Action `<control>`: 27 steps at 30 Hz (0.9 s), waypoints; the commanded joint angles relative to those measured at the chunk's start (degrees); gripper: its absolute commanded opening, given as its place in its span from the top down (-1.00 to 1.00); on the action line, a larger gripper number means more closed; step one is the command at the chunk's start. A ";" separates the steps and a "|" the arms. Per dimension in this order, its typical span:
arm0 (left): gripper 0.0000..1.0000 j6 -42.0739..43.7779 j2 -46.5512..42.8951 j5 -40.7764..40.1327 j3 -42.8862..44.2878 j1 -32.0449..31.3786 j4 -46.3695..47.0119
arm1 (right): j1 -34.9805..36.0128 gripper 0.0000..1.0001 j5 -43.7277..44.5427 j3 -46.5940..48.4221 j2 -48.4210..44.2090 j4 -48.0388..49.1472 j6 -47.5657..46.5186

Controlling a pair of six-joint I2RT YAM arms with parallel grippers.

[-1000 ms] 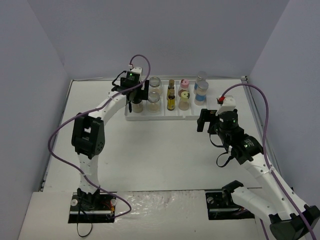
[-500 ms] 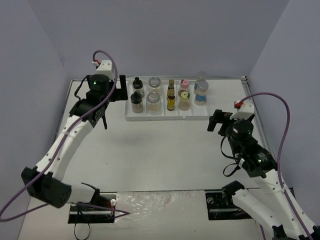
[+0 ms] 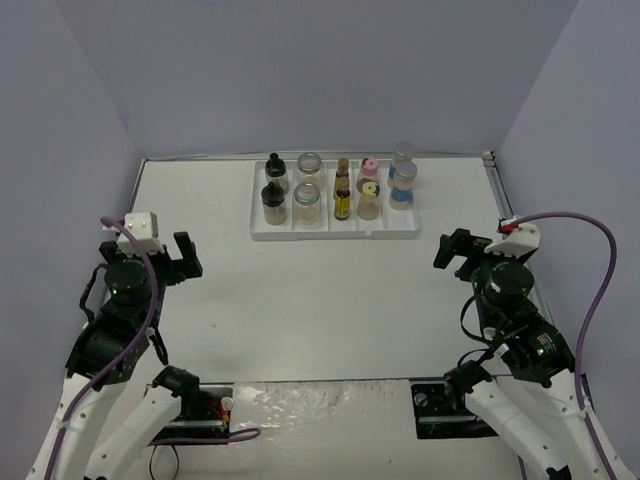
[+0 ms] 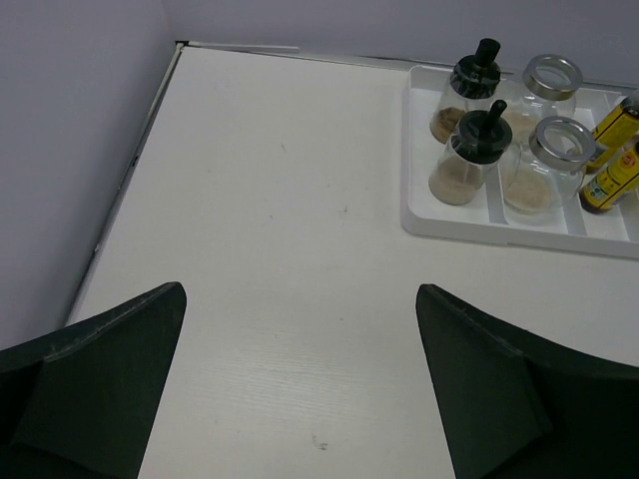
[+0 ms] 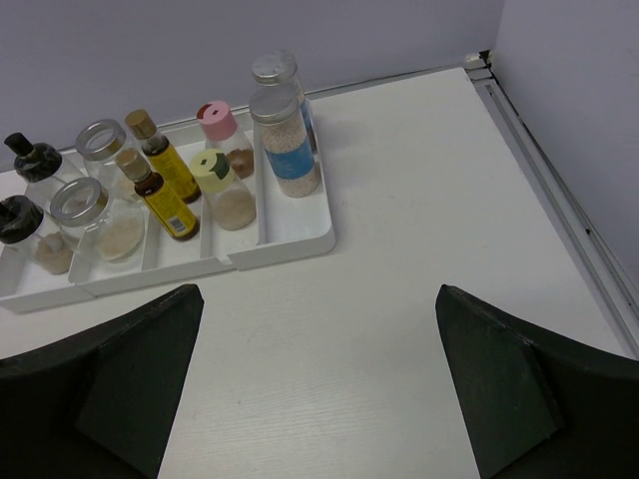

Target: Organize the condiment bottles

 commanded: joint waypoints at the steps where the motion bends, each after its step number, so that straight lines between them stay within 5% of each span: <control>1: -0.94 -2.51 -4.17 -2.59 -3.53 0.23 -0.64 | -0.12 -1.00 2.76 0.27 -1.45 1.35 -0.73; 27: -0.94 -3.85 -2.39 3.88 -6.86 7.23 3.72 | -0.17 -1.00 4.83 -0.88 -2.47 2.05 -1.01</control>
